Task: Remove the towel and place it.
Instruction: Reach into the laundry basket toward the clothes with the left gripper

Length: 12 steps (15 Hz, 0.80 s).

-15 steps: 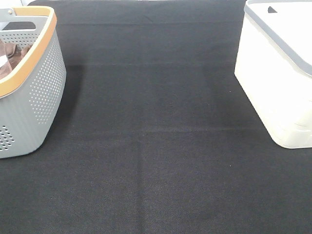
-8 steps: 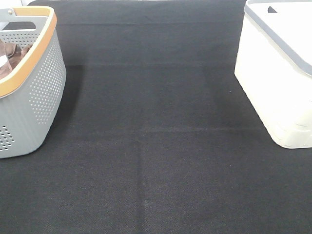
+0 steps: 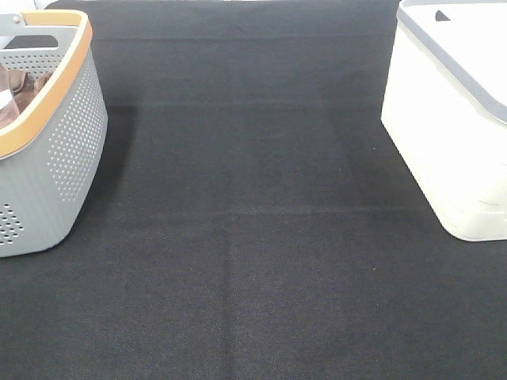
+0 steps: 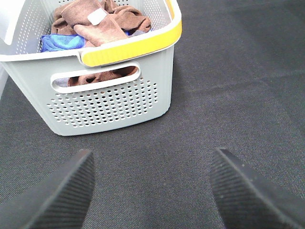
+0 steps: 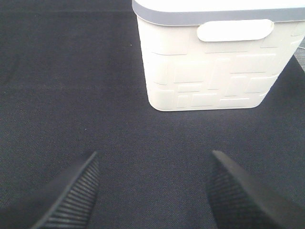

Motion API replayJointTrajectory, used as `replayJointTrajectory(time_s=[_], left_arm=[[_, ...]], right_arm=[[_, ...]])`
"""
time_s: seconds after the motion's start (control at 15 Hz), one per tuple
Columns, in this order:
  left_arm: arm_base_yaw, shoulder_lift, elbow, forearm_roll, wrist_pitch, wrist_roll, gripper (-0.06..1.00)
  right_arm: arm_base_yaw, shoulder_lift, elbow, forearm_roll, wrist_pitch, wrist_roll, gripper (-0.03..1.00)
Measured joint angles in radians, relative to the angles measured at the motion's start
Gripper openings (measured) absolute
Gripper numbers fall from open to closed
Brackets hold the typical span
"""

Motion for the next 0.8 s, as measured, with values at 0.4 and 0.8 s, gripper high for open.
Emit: replayJointTrajectory(time_s=[0.4,0.8], left_arm=[[0.000,0.000,0.000,0.000,0.000,0.000,0.66],[0.000,0.000,0.000,0.000,0.000,0.000,0.66]], right_arm=[[0.000,0.000,0.000,0.000,0.000,0.000,0.62],[0.000,0.000,0.000,0.000,0.000,0.000,0.62]])
